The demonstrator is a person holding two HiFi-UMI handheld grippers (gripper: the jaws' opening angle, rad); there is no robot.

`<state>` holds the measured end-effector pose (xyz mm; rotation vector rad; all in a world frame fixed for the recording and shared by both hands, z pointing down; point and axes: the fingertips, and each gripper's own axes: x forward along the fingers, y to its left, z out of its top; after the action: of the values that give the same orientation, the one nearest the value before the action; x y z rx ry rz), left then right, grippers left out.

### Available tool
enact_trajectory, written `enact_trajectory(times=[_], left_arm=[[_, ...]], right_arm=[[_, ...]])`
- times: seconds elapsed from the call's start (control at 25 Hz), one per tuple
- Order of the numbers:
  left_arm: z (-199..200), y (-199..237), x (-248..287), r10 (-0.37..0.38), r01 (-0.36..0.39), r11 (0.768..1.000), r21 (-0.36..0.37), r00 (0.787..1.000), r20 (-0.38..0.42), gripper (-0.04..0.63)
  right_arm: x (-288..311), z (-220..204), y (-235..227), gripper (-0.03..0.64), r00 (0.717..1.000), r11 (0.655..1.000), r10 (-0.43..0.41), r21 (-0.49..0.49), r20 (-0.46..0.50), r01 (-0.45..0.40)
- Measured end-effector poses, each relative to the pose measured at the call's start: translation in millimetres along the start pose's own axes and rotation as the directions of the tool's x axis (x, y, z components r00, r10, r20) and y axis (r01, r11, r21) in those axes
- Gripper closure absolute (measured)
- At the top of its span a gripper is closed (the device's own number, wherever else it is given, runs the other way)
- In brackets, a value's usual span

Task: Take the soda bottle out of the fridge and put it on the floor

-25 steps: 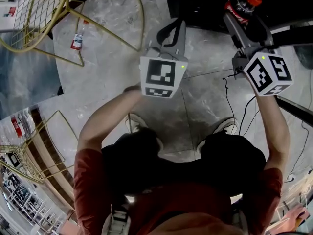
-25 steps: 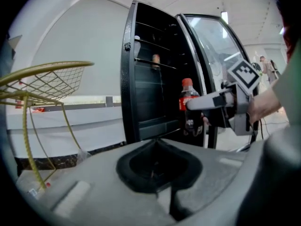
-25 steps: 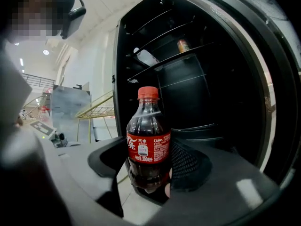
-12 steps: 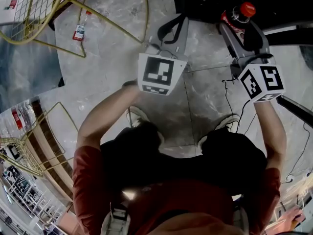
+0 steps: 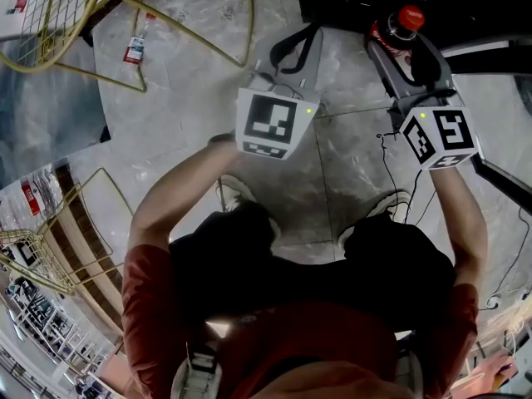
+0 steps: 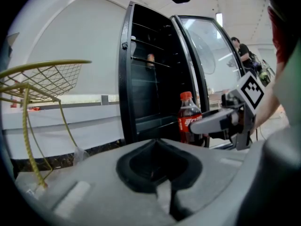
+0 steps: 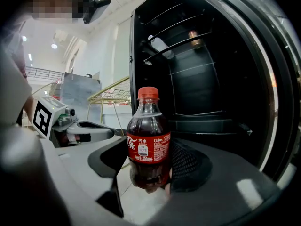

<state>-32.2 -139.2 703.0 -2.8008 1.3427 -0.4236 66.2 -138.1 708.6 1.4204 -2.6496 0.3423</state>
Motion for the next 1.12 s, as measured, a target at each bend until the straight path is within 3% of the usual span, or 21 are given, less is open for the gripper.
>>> enact_trajectory(times=[0.44, 0.84, 1.12], left_arm=[[-24.6, -9.6, -2.7, -0.024, 0.024, 1.000, -0.001, 0.998, -0.056, 0.597], [-45.7, -20.6, 0.2, -0.049, 0.048, 0.999, -0.005, 0.993, -0.112, 0.597], [-56.6, -20.8, 5.7, -0.055, 0.055, 0.998, -0.009, 0.988, -0.144, 0.597]], right_arm=[[17.2, -80.5, 4.7, 0.341, 0.988, 0.998, 0.044, 0.047, -0.148, -0.037], [30.6, -134.0, 0.5, 0.341, 0.967, 0.999, 0.042, -0.006, -0.253, -0.045], [55.1, -180.8, -1.5, 0.341, 0.934, 0.997, 0.043, 0.073, -0.353, -0.019]])
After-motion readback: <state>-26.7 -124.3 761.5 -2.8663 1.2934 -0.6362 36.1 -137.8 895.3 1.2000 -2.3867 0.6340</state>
